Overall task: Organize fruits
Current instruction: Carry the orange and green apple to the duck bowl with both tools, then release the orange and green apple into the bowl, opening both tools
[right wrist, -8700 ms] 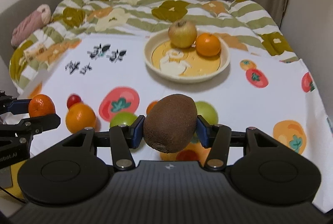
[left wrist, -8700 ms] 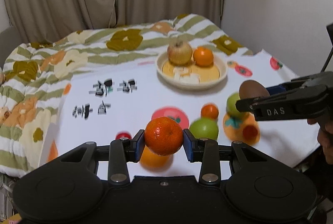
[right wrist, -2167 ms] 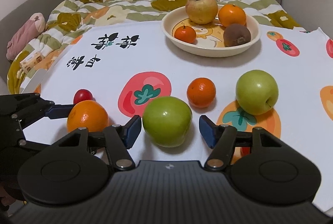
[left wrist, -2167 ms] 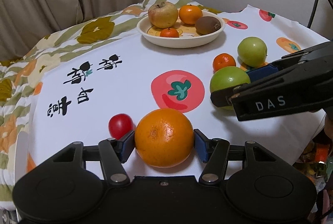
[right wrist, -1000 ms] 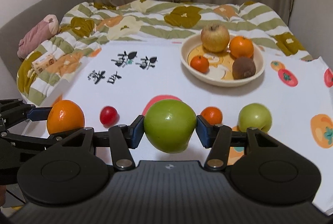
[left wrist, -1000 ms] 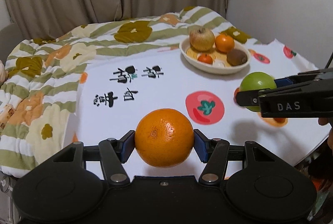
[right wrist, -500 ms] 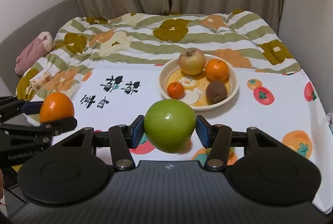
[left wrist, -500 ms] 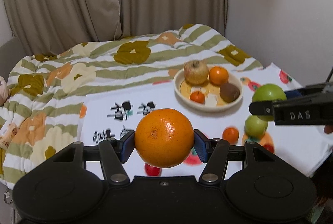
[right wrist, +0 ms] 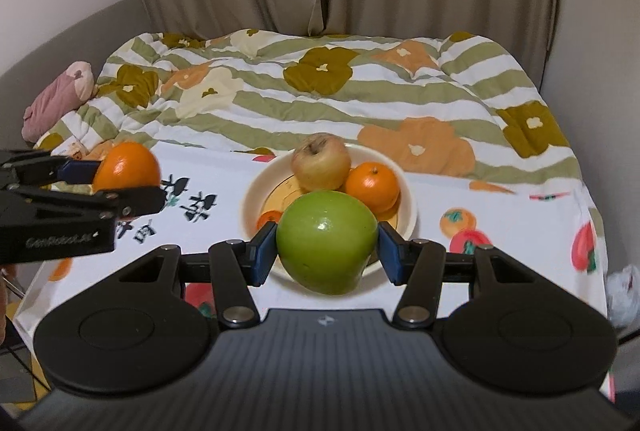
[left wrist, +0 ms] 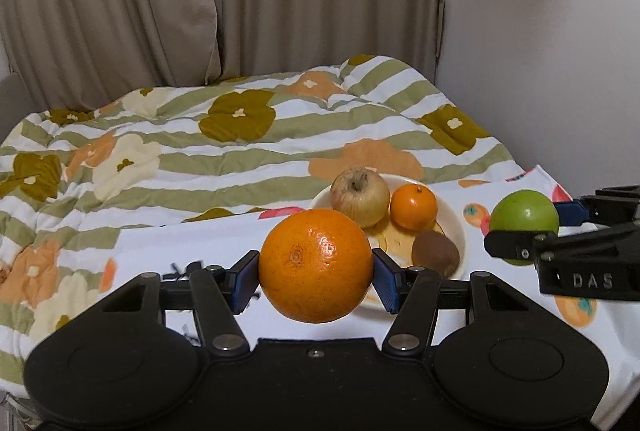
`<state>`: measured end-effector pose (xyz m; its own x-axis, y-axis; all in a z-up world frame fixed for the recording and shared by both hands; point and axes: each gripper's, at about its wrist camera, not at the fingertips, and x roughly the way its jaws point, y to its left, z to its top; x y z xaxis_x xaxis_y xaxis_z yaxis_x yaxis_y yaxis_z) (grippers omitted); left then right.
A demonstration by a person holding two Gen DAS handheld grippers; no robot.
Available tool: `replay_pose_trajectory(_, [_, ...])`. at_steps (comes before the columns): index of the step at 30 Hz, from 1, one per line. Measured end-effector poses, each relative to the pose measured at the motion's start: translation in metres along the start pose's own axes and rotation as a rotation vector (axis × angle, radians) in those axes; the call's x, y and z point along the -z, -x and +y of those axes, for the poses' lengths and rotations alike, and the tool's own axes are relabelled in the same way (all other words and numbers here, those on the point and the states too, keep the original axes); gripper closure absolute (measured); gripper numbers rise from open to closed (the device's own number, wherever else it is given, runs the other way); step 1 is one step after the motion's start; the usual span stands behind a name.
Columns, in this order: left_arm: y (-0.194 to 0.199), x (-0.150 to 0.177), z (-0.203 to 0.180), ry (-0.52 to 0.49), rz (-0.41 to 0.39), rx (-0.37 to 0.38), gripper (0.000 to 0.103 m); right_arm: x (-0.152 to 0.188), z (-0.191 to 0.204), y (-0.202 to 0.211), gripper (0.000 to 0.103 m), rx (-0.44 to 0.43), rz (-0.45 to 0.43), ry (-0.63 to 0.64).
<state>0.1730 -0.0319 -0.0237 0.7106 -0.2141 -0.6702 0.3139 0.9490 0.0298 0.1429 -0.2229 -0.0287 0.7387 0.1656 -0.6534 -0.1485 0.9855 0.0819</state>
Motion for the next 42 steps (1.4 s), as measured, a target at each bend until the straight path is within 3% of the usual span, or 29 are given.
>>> replay_pose_trajectory(12, [-0.110, -0.024, -0.012, 0.023, 0.117, -0.023, 0.040, -0.016, -0.032, -0.076, 0.035, -0.054, 0.063, 0.039])
replay_pose_trajectory(20, [-0.147, -0.027, -0.013, 0.021, 0.170, -0.048, 0.040, -0.016, -0.039, -0.101, 0.035, -0.084, 0.077, 0.053])
replay_pose_trajectory(27, [-0.156, -0.026, -0.018, -0.004, 0.201, -0.043, 0.039, -0.014, -0.042, -0.108, 0.035, -0.091, 0.086, 0.058])
replay_pose_trajectory(30, [-0.150, -0.030, -0.017, -0.007, 0.173, -0.050, 0.019, -0.014, -0.043, -0.109, 0.035, -0.091, 0.088, 0.058])
replay_pose_trajectory(35, [-0.137, -0.037, -0.011, 0.003, 0.145, -0.064, 0.017, -0.016, -0.042, -0.105, 0.035, -0.092, 0.085, 0.065])
replay_pose_trajectory(42, [-0.105, -0.036, 0.003, 0.042, 0.110, -0.096, 0.005, -0.019, -0.039, -0.100, 0.035, -0.091, 0.074, 0.096])
